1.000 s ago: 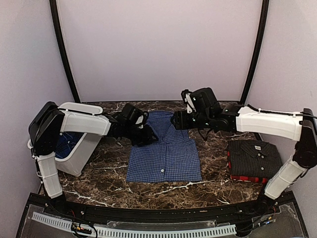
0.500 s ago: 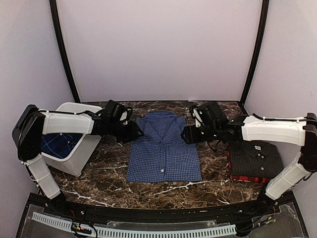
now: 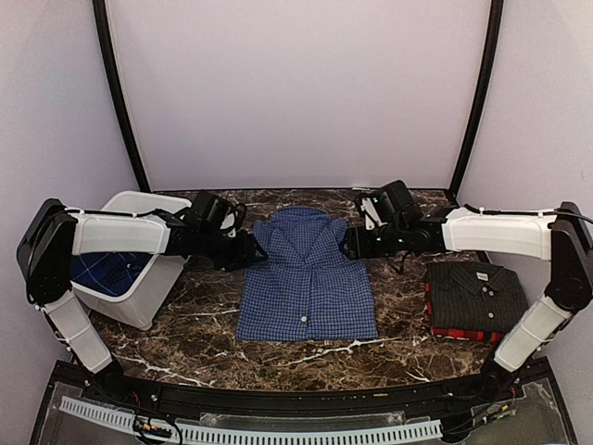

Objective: Fold and stack the long sleeve shirts
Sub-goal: Smooth out the 2/3-rectangle-folded shirt at the center of the board, then pick up the 2/3-rectangle-folded shirt from the center of the board, then fold the 2/3-rectangle-folded shirt at the center of the board.

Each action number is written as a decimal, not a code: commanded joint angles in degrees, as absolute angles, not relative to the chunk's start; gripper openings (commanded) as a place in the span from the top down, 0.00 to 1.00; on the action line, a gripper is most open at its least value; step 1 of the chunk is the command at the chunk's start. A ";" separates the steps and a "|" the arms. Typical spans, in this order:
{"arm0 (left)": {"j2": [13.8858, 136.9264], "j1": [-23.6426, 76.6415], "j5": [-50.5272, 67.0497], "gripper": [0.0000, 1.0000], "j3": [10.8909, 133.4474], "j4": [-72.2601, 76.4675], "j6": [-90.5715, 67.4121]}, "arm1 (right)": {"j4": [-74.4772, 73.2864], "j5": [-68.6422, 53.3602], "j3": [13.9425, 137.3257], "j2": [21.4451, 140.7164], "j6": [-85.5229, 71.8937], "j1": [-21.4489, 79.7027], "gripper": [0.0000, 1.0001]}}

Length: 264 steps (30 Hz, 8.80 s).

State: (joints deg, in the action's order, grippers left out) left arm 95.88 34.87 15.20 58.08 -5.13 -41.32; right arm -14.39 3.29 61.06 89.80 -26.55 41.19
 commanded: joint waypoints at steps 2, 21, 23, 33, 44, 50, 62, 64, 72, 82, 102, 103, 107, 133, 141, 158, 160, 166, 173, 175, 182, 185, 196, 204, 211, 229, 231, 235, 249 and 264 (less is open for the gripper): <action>96.02 34.72 15.77 0.51 64.42 -8.18 -39.86 | -11.27 -2.38 62.39 91.10 -25.34 42.17 0.39; 98.36 33.84 15.79 0.64 57.59 -4.64 -39.53 | -0.31 -13.67 73.64 113.81 -29.77 36.77 0.64; 97.90 33.84 15.56 0.64 57.08 -4.93 -39.54 | 1.58 -14.20 73.95 116.09 -31.24 35.42 0.65; 93.45 33.92 17.54 0.64 54.08 -5.48 -39.85 | 0.79 -11.85 70.00 118.16 -32.32 28.59 0.66; 92.82 35.96 19.09 0.63 51.95 -3.19 -41.43 | -4.70 -8.57 71.06 113.15 -29.43 26.45 0.64; 96.25 35.89 12.29 0.63 57.93 -4.19 -38.90 | -6.66 -9.09 72.67 109.28 -28.04 26.53 0.61; 108.07 34.73 11.51 0.63 67.32 -5.85 -36.36 | -5.46 -12.51 74.90 111.28 -27.77 27.68 0.59; 109.10 34.72 12.97 0.63 67.51 -4.71 -36.61 | -5.33 -12.85 75.77 112.43 -27.66 27.62 0.59; 109.67 34.72 14.19 0.78 67.03 -1.70 -38.34 | -5.78 -14.13 79.64 119.01 -27.31 27.44 0.60; 107.50 34.72 15.13 0.94 64.65 1.35 -38.40 | -6.68 -13.07 79.36 121.40 -28.17 26.47 0.61; 107.64 34.19 8.11 0.96 62.74 -1.48 -39.88 | -9.25 -12.33 80.50 121.15 -27.14 25.44 0.59; 107.62 34.19 8.14 0.94 62.99 -1.71 -39.68 | -9.68 -12.12 80.74 120.24 -26.73 25.50 0.59; 106.52 34.19 8.22 0.75 63.86 -2.96 -39.14 | -11.26 -10.76 80.71 115.03 -25.08 25.47 0.53; 87.40 40.46 17.58 0.59 47.56 -8.64 -40.87 | -16.97 -10.83 42.74 74.79 -33.08 34.64 0.56; 84.62 42.24 17.73 0.66 41.84 -8.98 -43.78 | -17.40 -12.73 32.86 70.12 -37.72 38.62 0.65; 83.56 43.81 18.21 0.68 38.12 -9.29 -45.72 | -13.65 -13.25 27.22 72.45 -41.47 41.83 0.71; 83.83 43.87 18.49 0.68 37.88 -9.08 -45.65 | -13.32 -13.05 27.05 72.80 -41.70 41.79 0.71; 85.18 44.27 19.24 0.68 37.68 -7.66 -45.80 | -11.94 -12.86 26.43 73.84 -42.25 41.83 0.72; 86.73 44.48 19.55 0.67 37.95 -6.76 -46.06 | -10.42 -13.00 26.02 74.89 -42.37 41.83 0.73; 87.13 44.55 19.74 0.67 38.04 -6.39 -46.12 | -9.92 -13.16 26.02 75.32 -42.41 41.84 0.74; 89.48 44.61 19.34 0.67 38.60 -5.65 -46.45 | -9.23 -13.15 25.93 75.76 -42.35 41.82 0.76; 90.72 44.68 18.82 0.67 39.13 -5.46 -46.83 | -9.22 -13.18 25.92 75.73 -42.27 41.84 0.78; 90.97 44.99 19.03 0.99 39.81 -5.11 -48.37 | -10.47 -12.74 26.41 71.77 -42.23 41.88 1.00; 86.78 46.52 19.33 1.00 39.94 -9.05 -47.73 | -14.14 -12.63 27.17 66.18 -42.07 43.28 1.00; 79.56 49.29 18.48 1.00 40.57 -15.88 -47.72 | -23.86 -11.50 30.38 57.21 -43.28 45.34 1.00; 84.87 38.40 23.72 1.00 71.10 -26.47 -38.93 | -22.68 -13.27 59.14 71.58 -34.92 32.89 1.00; 90.52 34.87 25.18 1.00 75.62 -24.94 -36.77 | -18.19 -15.28 61.09 77.13 -34.35 28.46 1.00; 108.24 28.89 29.80 1.00 85.84 -18.98 -35.53 | -7.86 -18.61 66.11 90.50 -35.48 21.70 1.00; 137.87 24.20 24.91 1.00 108.63 -10.95 -40.54 | -0.98 -23.97 83.80 124.91 -36.09 17.66 1.00; 106.47 31.12 18.45 1.00 67.74 2.54 -45.59 | 1.31 -21.23 52.05 99.14 -34.37 18.97 1.00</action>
State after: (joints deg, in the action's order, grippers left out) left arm 115.96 28.64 22.15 74.72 -1.45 -43.53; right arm 0.27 -22.28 58.50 106.34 -35.38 18.59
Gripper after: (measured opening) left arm 0.007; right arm 0.004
